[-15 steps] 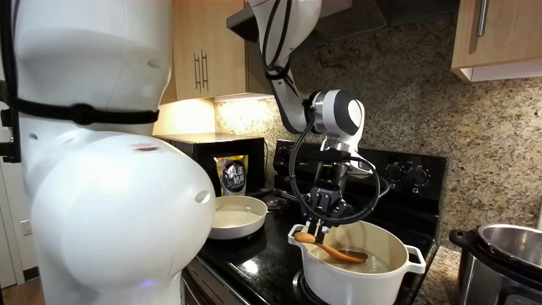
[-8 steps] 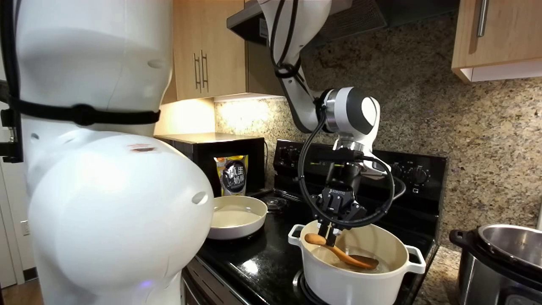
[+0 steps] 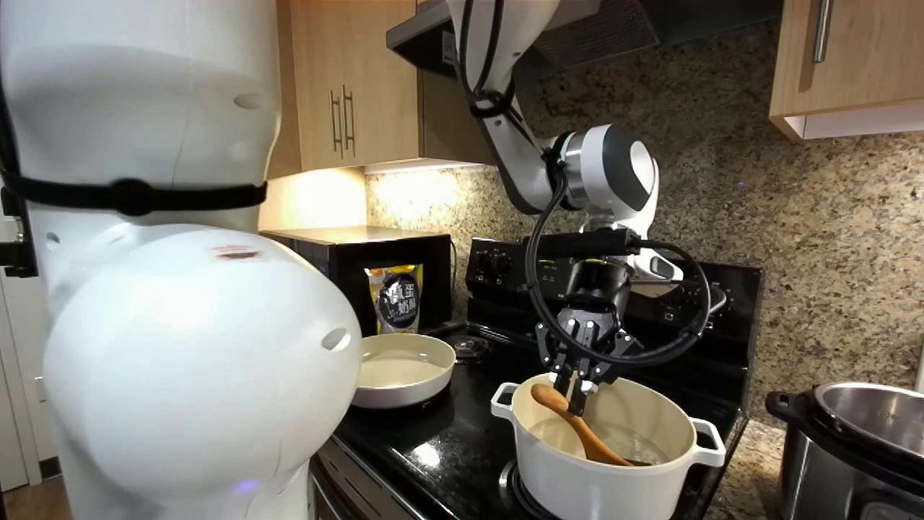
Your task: Use the spatula to mix the water in the pot
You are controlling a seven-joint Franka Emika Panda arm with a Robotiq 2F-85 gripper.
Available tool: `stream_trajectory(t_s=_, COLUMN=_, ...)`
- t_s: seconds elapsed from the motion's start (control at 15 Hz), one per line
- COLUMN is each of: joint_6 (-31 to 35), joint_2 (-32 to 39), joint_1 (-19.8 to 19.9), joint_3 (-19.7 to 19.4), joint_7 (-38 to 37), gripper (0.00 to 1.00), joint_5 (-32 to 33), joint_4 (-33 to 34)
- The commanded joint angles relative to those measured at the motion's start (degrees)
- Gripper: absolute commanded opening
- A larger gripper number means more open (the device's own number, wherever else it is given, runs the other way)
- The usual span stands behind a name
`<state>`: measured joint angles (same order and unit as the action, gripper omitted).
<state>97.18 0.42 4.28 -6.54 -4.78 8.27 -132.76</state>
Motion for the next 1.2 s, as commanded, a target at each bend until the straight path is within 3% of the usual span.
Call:
stream_trajectory(t_s=0.0, joint_6=-4.0, joint_2=-3.5, joint_1=-0.6, joint_3=1.6, joint_7=6.1, gripper=0.08, joint_5=1.6, joint_4=-1.2)
stream_trajectory(t_s=0.4, joint_6=-8.2, joint_2=-0.4, joint_1=-2.2, joint_3=3.7, joint_7=11.2, gripper=0.07, joint_5=-0.2, joint_4=2.7)
stream_trajectory(t_s=1.13, joint_6=-4.6, joint_2=11.3, joint_1=-2.0, joint_3=3.7, joint_7=1.7, gripper=0.08, joint_5=-1.9, joint_4=13.4)
